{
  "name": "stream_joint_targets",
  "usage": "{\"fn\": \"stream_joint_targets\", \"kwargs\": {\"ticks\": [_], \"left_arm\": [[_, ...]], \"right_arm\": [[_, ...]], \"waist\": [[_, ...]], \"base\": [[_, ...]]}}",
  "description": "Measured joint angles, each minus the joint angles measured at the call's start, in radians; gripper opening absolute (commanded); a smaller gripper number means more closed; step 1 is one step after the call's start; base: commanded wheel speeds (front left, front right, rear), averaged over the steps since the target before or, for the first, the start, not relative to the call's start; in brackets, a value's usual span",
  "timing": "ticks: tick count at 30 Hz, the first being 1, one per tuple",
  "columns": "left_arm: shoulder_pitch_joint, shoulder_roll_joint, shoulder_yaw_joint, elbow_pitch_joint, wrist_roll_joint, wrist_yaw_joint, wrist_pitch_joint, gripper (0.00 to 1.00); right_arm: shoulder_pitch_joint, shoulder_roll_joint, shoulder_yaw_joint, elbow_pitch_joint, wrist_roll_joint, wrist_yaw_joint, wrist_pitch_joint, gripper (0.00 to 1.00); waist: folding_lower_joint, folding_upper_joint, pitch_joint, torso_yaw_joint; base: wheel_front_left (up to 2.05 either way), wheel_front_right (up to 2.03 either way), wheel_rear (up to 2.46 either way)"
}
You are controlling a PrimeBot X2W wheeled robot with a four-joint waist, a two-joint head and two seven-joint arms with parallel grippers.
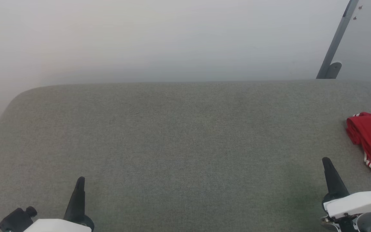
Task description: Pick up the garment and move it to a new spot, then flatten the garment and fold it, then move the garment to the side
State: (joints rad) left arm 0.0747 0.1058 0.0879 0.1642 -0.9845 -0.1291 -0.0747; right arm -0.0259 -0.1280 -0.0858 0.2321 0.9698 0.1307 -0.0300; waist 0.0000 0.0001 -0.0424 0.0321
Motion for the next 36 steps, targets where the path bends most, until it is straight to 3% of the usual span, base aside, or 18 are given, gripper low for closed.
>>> {"fn": "stream_joint_targets", "kwargs": {"ticks": [36], "left_arm": [[-0.095,-0.028,0.012,0.043,-0.330,0.000,0.100,0.00]], "right_arm": [[-0.041,0.040,-0.015,0.005,0.338,0.000,0.075,0.00]], "waist": [[0.0000,0.0000,0.020,-0.014]], "base": [[0.00,0.00,0.00]]}}
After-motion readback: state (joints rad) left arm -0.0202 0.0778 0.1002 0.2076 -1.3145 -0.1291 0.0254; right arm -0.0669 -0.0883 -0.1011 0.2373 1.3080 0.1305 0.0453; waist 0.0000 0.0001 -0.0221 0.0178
